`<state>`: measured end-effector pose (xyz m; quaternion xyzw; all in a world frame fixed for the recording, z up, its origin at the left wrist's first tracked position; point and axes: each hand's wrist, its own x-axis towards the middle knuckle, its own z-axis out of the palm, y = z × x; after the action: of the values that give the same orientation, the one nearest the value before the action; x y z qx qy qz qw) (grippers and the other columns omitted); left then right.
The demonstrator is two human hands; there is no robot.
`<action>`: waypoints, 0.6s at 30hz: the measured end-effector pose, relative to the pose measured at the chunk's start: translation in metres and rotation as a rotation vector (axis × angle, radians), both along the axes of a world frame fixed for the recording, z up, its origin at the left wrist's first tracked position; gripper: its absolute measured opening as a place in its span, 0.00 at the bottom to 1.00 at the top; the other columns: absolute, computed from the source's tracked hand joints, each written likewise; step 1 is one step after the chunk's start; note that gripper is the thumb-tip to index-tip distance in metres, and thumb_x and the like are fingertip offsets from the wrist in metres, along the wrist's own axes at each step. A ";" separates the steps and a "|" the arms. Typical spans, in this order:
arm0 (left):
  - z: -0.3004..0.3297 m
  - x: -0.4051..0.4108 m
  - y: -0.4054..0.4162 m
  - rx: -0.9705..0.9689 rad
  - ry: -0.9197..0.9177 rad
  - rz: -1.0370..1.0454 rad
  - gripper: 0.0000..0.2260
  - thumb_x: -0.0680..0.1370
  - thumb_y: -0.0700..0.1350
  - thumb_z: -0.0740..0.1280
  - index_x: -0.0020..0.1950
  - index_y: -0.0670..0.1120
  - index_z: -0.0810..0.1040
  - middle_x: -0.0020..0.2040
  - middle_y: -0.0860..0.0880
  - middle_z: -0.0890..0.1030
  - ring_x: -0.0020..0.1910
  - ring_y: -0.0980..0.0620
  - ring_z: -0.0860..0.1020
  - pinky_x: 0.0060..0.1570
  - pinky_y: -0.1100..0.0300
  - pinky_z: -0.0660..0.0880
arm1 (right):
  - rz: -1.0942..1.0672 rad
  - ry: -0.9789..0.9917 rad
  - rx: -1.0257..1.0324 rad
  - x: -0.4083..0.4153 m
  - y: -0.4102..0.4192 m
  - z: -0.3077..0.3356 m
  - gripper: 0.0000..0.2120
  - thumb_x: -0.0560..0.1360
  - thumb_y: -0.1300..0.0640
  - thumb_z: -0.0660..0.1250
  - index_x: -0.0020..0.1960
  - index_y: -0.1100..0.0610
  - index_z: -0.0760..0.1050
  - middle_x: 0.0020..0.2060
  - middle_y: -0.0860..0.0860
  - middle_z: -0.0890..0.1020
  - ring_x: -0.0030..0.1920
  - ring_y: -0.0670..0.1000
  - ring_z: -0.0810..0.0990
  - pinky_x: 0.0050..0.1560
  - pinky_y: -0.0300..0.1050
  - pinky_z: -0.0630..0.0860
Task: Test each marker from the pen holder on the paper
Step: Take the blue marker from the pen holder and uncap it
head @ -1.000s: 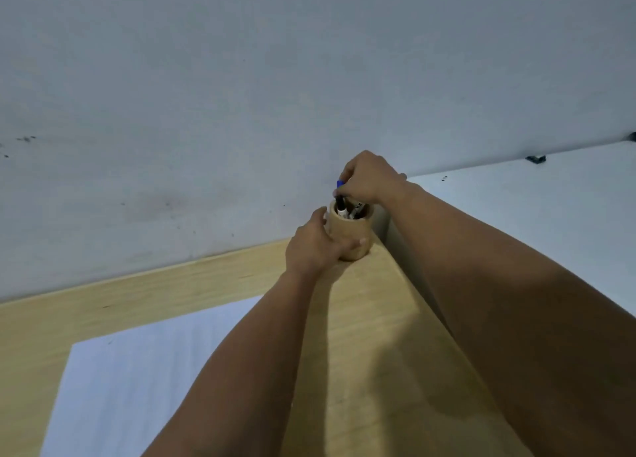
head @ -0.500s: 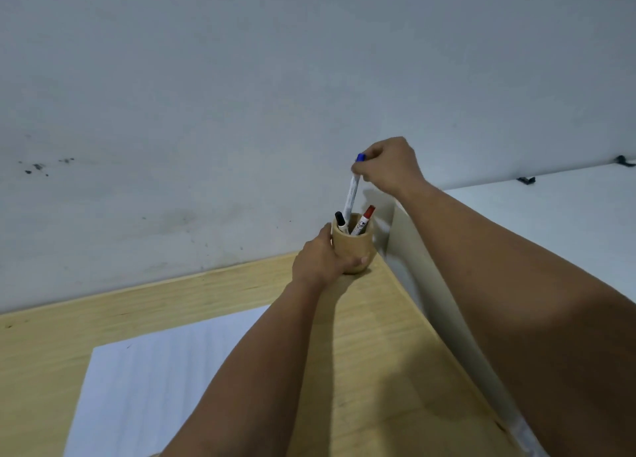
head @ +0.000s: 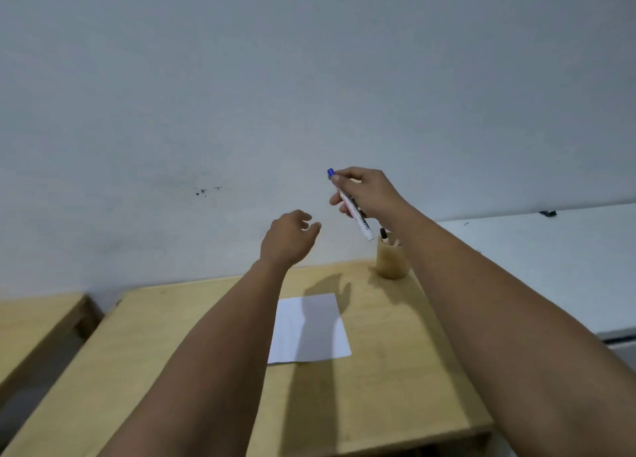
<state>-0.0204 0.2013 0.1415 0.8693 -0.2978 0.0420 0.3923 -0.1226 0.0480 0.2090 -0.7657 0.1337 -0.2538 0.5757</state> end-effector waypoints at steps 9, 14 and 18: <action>-0.001 -0.012 0.145 -0.182 0.132 0.123 0.31 0.81 0.67 0.55 0.35 0.44 0.79 0.33 0.49 0.83 0.36 0.46 0.80 0.43 0.53 0.76 | 0.311 0.236 -0.154 0.001 0.133 -0.049 0.08 0.82 0.54 0.73 0.54 0.57 0.88 0.47 0.50 0.90 0.40 0.49 0.83 0.36 0.40 0.78; -0.001 -0.002 0.186 -0.174 0.169 0.085 0.24 0.83 0.59 0.58 0.36 0.42 0.70 0.34 0.42 0.68 0.32 0.47 0.65 0.37 0.54 0.65 | 0.425 0.217 -0.088 0.020 0.171 -0.059 0.08 0.81 0.50 0.76 0.54 0.54 0.89 0.42 0.51 0.88 0.36 0.49 0.79 0.32 0.40 0.75; -0.007 0.020 0.205 -0.174 0.220 0.136 0.19 0.83 0.53 0.59 0.38 0.42 0.71 0.36 0.41 0.69 0.29 0.47 0.64 0.34 0.56 0.64 | 0.429 0.160 -0.163 0.037 0.181 -0.075 0.08 0.81 0.54 0.77 0.57 0.55 0.90 0.39 0.50 0.88 0.34 0.47 0.78 0.31 0.38 0.73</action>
<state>-0.0008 0.4061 0.1346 0.8495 -0.1887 -0.0015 0.4927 -0.0855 0.2286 0.1335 -0.8380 -0.0077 -0.0744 0.5405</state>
